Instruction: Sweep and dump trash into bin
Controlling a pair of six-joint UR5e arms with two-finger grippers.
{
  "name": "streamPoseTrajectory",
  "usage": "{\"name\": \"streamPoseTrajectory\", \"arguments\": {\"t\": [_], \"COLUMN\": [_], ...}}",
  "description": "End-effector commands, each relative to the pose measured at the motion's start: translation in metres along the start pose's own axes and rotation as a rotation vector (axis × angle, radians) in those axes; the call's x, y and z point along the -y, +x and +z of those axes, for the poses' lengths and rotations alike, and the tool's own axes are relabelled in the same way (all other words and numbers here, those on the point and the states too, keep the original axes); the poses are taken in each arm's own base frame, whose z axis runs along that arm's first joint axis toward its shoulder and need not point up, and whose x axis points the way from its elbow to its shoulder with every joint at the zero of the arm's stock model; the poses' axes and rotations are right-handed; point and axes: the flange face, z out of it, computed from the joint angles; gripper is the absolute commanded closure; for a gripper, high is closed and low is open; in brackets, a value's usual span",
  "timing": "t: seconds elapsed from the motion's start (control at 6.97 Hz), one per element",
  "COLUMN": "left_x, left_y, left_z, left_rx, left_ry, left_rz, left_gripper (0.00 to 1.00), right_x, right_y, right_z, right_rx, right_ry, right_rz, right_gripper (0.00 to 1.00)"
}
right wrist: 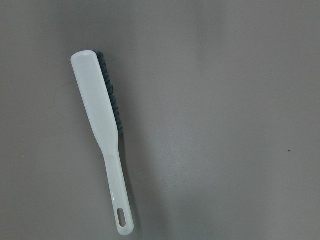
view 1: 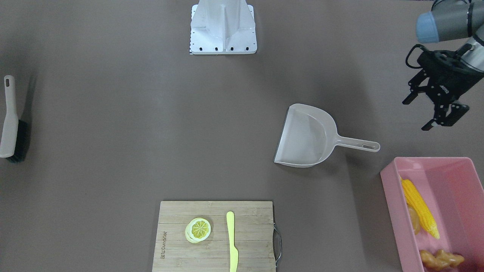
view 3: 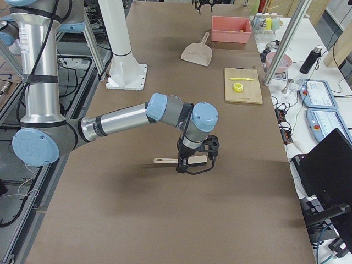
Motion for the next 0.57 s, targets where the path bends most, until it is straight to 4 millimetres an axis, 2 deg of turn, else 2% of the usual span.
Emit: {"name": "streamPoseTrajectory", "arguments": {"t": [0.0, 0.14, 0.29, 0.43], "left_x": [-0.034, -0.062, -0.091, -0.102], "left_y": [-0.025, -0.027, -0.017, -0.016], "left_z": [-0.063, -0.086, -0.091, -0.097], "left_rx": [0.092, 0.116, 0.093, 0.115], "left_ry": [0.008, 0.022, 0.030, 0.021], "left_rz": [-0.313, -0.538, -0.691, -0.713], "left_gripper": [0.02, 0.02, 0.02, 0.02], "right_x": [-0.020, -0.025, -0.027, -0.024], "right_y": [0.020, 0.026, 0.030, 0.028], "right_z": [-0.017, -0.016, -0.018, -0.026], "right_rx": [0.014, 0.017, 0.021, 0.023], "right_ry": [0.047, 0.052, 0.059, 0.074], "right_rz": [0.039, 0.051, 0.061, 0.073], "right_gripper": [0.00, 0.00, 0.00, 0.00]}}
